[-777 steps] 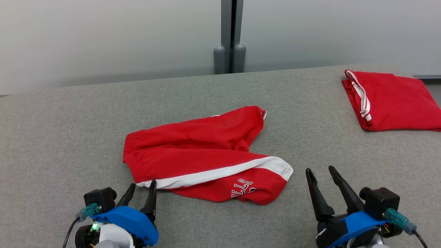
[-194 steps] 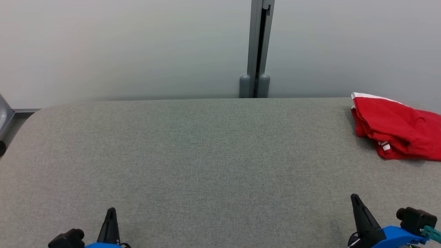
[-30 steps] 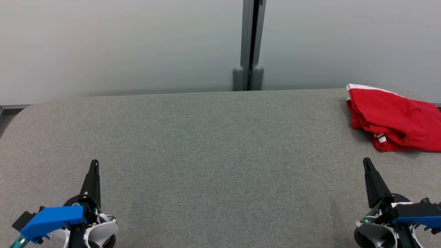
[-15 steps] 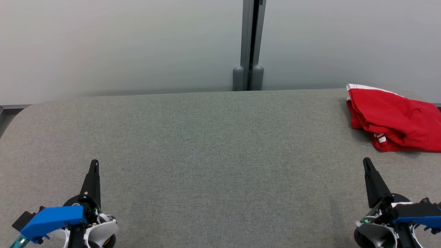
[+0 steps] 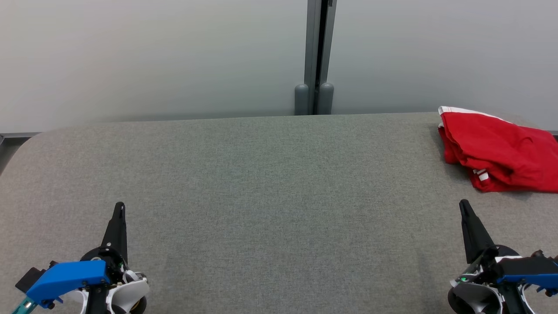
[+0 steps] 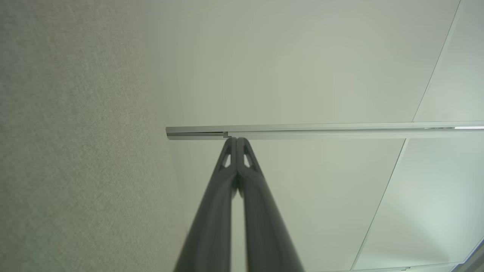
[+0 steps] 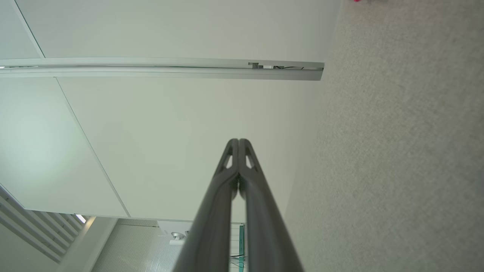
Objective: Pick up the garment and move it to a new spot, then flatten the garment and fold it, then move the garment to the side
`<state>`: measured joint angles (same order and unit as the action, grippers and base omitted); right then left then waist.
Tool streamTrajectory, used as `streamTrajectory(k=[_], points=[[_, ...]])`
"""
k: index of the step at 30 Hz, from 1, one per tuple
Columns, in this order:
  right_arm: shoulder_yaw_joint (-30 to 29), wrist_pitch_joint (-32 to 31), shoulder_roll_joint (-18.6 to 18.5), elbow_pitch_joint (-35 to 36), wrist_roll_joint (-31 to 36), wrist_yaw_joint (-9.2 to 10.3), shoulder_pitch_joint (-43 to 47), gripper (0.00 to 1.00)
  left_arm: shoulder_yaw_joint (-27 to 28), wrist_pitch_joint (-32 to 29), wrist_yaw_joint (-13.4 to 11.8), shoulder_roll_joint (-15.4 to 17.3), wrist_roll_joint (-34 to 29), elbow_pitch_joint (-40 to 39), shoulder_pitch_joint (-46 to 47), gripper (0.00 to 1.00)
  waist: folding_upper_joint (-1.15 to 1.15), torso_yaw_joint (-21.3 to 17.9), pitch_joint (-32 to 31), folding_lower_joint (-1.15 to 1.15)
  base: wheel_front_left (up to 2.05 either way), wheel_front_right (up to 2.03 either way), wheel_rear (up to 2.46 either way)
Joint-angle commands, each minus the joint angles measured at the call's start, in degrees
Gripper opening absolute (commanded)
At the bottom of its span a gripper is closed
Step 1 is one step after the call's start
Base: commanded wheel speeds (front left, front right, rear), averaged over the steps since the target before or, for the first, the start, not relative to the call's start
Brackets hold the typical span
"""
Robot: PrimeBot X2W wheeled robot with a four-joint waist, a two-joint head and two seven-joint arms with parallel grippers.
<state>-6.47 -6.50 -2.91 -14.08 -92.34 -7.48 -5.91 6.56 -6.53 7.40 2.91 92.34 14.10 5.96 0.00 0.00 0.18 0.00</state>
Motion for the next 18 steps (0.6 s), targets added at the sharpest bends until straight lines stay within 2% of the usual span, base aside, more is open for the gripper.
streamTrajectory(k=[1, 18], points=[[-0.16, -0.14, 0.07, 0.16, -0.16, -0.02, -0.61, 0.0, 0.09, -0.2, 0.22, -0.09, 0.15, -0.27, 0.55, 0.0, 0.0, 0.0, 0.0, 0.0, 0.0, 0.0, 0.0], [-0.16, -0.14, 0.07, 0.16, -0.16, -0.02, -0.61, 0.0, 0.08, -0.2, 0.21, -0.09, 0.16, -0.28, 0.55, 0.0, 0.0, 0.0, 0.0, 0.0, 0.0, 0.0, 0.0]])
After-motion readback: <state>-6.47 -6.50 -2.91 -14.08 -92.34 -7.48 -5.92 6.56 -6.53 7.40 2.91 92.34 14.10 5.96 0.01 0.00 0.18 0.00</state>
